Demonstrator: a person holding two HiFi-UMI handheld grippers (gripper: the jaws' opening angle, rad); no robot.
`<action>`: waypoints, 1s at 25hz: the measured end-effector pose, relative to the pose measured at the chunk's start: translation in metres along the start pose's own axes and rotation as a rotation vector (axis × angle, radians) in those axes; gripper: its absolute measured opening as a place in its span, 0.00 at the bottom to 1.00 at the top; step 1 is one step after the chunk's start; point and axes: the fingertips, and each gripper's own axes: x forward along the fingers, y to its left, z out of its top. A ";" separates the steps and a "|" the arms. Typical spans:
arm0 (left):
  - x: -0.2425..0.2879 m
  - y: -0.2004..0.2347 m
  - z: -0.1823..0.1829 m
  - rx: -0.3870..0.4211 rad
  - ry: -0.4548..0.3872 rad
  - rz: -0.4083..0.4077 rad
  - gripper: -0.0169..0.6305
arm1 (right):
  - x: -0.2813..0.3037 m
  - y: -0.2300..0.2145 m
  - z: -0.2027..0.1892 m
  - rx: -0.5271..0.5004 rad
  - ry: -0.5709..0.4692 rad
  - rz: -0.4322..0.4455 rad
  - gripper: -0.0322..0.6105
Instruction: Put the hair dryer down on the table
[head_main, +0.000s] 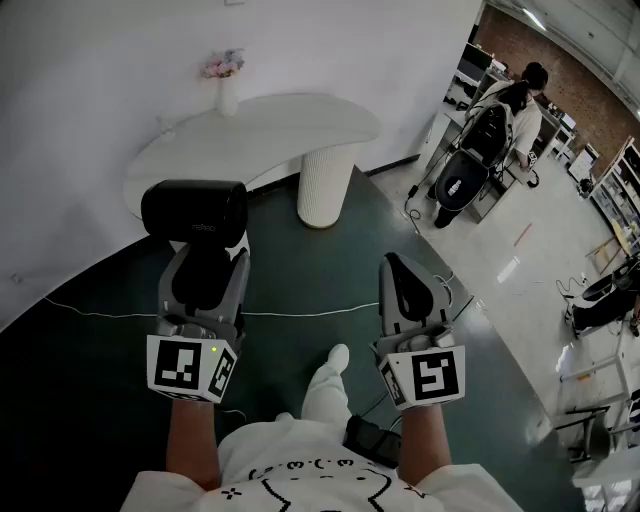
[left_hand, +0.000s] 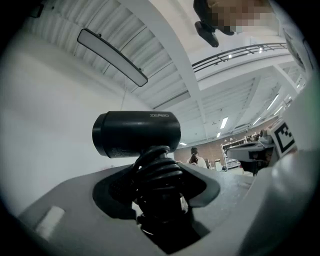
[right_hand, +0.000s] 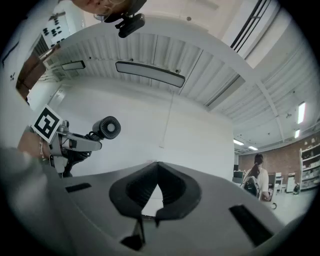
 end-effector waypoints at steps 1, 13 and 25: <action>0.001 0.001 0.000 0.000 0.002 -0.001 0.41 | 0.001 0.000 -0.001 0.001 0.003 -0.001 0.04; 0.072 0.024 -0.022 0.000 0.045 0.004 0.41 | 0.069 -0.033 -0.026 0.034 0.036 0.018 0.04; 0.204 0.027 -0.042 0.004 0.065 0.042 0.41 | 0.176 -0.118 -0.064 0.044 0.039 0.090 0.04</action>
